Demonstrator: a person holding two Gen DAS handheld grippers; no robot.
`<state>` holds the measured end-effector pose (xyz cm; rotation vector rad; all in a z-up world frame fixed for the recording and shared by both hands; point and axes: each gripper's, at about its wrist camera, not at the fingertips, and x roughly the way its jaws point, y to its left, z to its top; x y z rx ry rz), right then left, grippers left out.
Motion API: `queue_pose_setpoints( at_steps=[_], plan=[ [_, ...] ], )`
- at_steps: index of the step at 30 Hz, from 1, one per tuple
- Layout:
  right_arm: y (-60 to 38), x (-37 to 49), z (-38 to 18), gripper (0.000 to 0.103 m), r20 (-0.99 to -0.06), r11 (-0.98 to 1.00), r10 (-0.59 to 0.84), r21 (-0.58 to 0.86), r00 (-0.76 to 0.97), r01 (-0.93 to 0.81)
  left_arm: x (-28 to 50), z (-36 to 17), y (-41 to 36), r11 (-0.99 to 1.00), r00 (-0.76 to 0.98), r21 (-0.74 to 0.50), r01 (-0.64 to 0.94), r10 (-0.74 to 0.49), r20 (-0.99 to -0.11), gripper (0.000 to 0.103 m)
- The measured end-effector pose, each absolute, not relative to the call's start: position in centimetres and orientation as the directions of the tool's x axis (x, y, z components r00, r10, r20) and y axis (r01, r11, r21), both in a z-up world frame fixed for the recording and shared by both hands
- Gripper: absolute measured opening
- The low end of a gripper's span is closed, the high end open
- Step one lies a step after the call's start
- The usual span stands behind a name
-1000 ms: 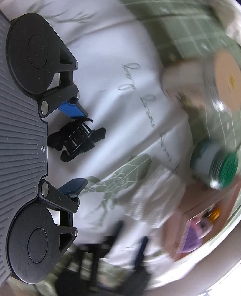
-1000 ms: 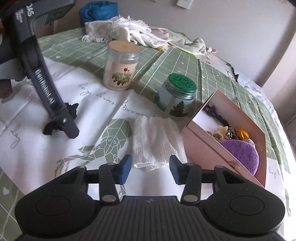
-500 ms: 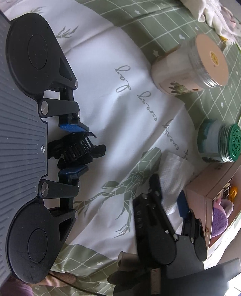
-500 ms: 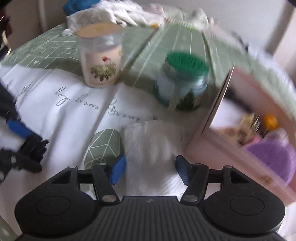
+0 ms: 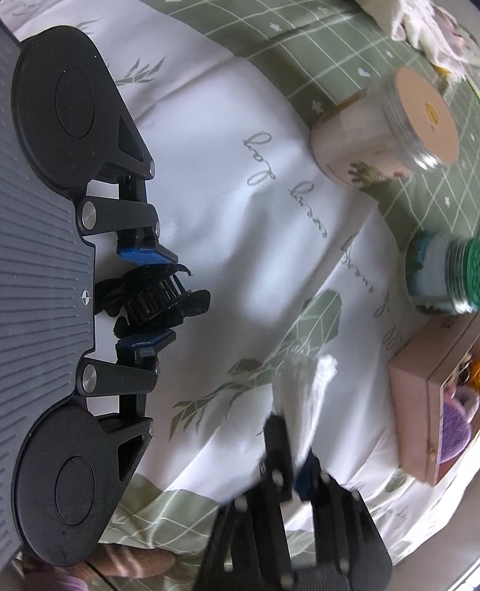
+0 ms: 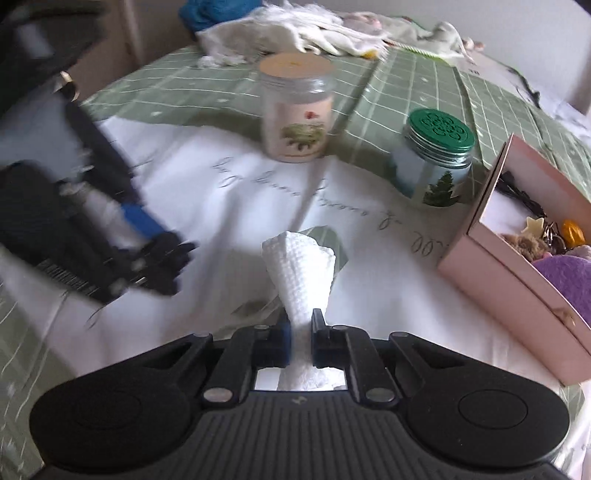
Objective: Organize soft objects
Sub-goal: 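Grasp the white tissue with the right tool while the left holds the claw clip, then release the tissue into the pink box with the right tool while the left releases the clip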
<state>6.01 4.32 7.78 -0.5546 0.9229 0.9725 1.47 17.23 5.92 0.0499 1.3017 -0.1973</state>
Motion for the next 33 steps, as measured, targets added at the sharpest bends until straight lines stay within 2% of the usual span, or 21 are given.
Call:
queue_pose_setpoints(
  at_steps=[5,12,15,18,20,22,25,29,33],
  plan=[
    [1.0,4.7,9.6,0.010,-0.834,0.510,0.453,-0.047,0.314,-0.859,1.5,6.4,14.1,0.963,0.228,-0.085,0.255,-0.146,-0.963,0.040],
    [-6.5,5.9,11.0,0.010,-0.767,0.721,0.424,-0.035,0.481,-0.692,5.2,11.1,8.6,0.916,0.246,-0.213,0.339,-0.305,-0.920,0.040],
    [-8.7,6.9,10.3,0.010,-0.763,0.787,0.376,-0.037,0.526,-0.616,9.2,14.8,7.5,0.919,0.336,-0.250,0.305,-0.350,-0.875,0.040],
    [-10.1,7.7,10.2,0.010,-0.749,0.807,0.357,-0.054,0.559,-0.588,13.7,19.1,7.0,0.930,0.496,-0.261,0.258,-0.359,-0.791,0.040],
    [-10.6,7.8,10.5,0.010,-0.725,0.811,0.371,-0.052,0.580,-0.583,17.3,21.2,7.3,0.924,0.569,-0.323,0.204,-0.380,-0.729,0.041],
    [-11.1,7.6,11.1,0.010,-0.698,0.808,0.393,-0.049,0.599,-0.587,21.3,21.5,7.5,0.898,0.571,-0.409,0.164,-0.424,-0.703,0.041],
    [-11.3,7.4,11.4,0.010,-0.672,0.800,0.412,-0.057,0.615,-0.598,25.3,20.6,7.9,0.878,0.570,-0.475,0.069,-0.425,-0.703,0.041],
    [-11.7,7.2,11.4,0.010,-0.658,0.797,0.411,-0.078,0.631,-0.599,25.5,20.0,7.3,0.910,0.607,-0.408,0.072,-0.365,-0.706,0.041],
    [-12.5,7.8,11.1,0.010,-0.661,0.819,0.390,-0.070,0.641,-0.570,21.5,19.0,7.2,0.952,0.669,-0.296,0.079,-0.271,-0.692,0.041]
  ],
)
